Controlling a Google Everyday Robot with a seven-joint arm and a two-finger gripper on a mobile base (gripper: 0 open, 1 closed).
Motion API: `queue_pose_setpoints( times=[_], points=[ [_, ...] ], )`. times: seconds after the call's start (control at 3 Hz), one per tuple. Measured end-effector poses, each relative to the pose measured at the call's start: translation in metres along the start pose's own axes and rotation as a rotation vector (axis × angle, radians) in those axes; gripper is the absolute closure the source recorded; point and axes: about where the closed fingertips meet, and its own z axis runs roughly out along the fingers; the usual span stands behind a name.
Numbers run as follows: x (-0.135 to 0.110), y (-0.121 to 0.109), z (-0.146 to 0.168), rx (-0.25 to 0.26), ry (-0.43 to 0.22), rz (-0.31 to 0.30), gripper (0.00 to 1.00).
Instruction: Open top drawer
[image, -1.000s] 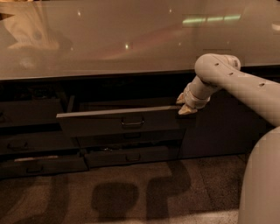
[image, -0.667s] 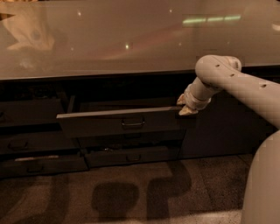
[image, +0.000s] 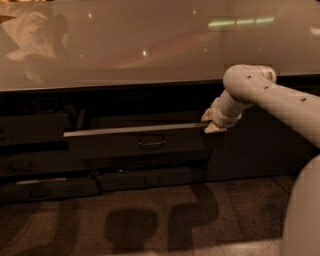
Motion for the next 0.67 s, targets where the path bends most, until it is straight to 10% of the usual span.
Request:
queue_pose_setpoints(
  times=[0.67],
  points=[
    [0.0002, 0.0069, -0.0021, -0.001, 0.004, -0.003, 1.0]
  ],
)
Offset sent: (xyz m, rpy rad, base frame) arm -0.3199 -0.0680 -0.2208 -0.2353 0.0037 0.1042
